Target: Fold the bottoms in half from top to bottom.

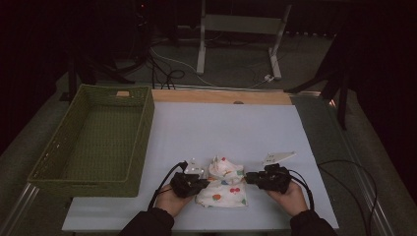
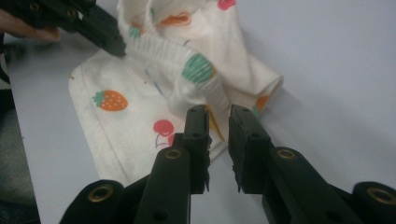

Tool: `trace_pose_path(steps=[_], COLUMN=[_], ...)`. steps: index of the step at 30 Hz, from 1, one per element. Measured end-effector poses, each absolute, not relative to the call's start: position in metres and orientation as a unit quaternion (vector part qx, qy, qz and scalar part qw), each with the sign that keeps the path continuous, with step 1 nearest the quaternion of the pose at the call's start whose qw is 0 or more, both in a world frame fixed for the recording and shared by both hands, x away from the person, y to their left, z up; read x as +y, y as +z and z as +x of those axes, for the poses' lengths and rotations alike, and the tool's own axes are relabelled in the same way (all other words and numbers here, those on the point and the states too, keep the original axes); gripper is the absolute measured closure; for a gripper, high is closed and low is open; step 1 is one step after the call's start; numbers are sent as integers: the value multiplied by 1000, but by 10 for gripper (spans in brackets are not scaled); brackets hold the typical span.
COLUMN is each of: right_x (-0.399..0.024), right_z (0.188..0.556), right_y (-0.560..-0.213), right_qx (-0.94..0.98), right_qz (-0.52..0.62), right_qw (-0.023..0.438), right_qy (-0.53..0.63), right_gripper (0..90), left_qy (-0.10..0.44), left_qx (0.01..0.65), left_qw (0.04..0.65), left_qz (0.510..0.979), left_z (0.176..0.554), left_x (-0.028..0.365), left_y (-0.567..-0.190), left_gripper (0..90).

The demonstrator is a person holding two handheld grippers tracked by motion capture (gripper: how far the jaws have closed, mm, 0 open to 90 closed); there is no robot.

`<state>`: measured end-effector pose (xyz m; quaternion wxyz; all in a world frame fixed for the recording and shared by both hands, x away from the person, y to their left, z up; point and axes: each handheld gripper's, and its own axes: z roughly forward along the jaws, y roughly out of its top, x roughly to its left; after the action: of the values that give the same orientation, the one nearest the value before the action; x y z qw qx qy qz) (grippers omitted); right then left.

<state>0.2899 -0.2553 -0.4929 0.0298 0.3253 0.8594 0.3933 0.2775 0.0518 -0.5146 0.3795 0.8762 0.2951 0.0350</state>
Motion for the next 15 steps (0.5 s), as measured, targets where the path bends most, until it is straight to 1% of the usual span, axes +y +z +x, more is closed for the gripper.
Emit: trace_pose_path(steps=[5, 11, 13, 14, 15], right_x=[-257, -250, -247, -238, -237], right_z=[292, 294, 294, 292, 291], right_y=[-488, -491, -493, -501, -502], right_qx=[855, 858, 859, 864, 865], right_qz=[328, 325, 324, 317, 315], right_qw=[31, 31, 28, 16, 14], right_qy=[401, 397, 395, 391, 390], right_gripper=[794, 808, 811, 825, 824], left_qy=[36, 29, 22, 20, 19], left_qx=[289, 286, 290, 290, 292], left_qw=[375, 376, 379, 379, 381], left_qz=[880, 881, 879, 878, 877], left_z=[276, 276, 275, 275, 275], left_x=[52, 52, 54, 55, 56], left_y=[-515, -514, -512, -511, -510], left_gripper=[871, 820, 820, 768, 761])
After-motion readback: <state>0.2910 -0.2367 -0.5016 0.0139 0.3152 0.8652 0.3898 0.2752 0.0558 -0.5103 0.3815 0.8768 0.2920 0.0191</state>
